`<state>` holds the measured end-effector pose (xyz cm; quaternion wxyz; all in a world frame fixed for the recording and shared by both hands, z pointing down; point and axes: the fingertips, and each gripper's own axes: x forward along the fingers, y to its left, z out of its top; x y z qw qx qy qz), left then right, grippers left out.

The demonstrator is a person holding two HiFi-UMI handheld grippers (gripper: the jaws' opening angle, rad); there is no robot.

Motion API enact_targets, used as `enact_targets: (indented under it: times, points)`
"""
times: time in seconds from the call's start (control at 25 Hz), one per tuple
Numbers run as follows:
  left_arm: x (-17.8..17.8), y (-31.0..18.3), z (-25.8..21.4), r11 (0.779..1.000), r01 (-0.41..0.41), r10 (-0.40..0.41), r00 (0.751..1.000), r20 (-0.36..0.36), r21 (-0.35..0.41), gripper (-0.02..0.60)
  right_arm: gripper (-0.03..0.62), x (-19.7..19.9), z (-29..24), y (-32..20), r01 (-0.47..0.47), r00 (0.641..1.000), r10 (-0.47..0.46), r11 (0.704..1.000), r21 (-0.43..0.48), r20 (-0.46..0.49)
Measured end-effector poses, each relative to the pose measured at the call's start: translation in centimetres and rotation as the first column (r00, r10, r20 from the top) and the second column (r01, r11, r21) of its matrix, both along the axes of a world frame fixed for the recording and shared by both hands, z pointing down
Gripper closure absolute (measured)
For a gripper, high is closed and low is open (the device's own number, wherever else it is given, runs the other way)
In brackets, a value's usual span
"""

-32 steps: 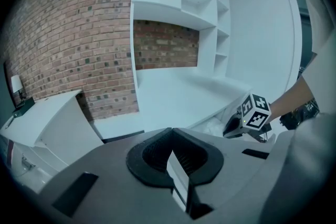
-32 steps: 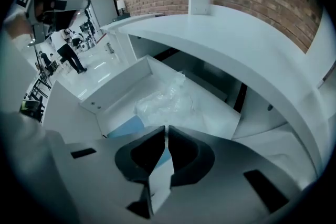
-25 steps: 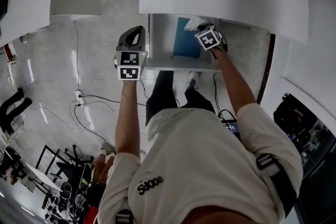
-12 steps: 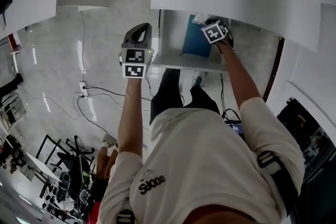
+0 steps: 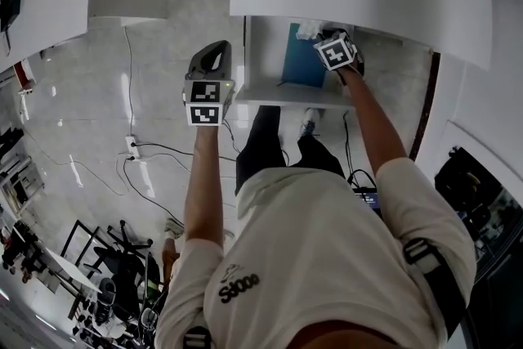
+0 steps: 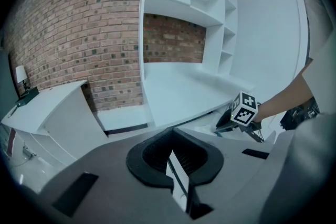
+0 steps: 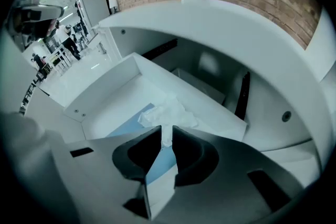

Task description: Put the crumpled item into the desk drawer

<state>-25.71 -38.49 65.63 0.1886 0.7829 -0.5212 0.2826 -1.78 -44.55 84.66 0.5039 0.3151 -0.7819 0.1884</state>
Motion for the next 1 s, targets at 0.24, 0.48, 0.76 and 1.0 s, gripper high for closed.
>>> enact_targets:
  times: [0.24,0.48,0.76,1.0]
  points:
    - [1.2,0.4,-2.6,0.999,0.005,-0.004,1.0,-0.008,0.052,0.563,0.555,0.7,-6.1,0.2,-0.042,0.998,0.037,0.995,0.085,0.06]
    - [3.8,1.2,-7.0,0.989,0.007,-0.006,1.0,-0.008,0.144,0.563,0.584,3.2,-13.7,0.5,-0.082,0.991,0.057,0.974,0.212,0.122]
    - [7.8,3.1,-13.1,0.966,-0.025,0.016,0.999,0.037,0.259,0.563,0.588,7.6,-23.7,1.9,-0.113,0.981,0.041,0.917,0.382,0.19]
    - [10.6,5.7,-18.3,0.939,-0.04,0.025,0.999,0.047,0.341,0.563,0.588,11.4,-32.4,4.3,-0.128,0.972,0.005,0.85,0.511,0.235]
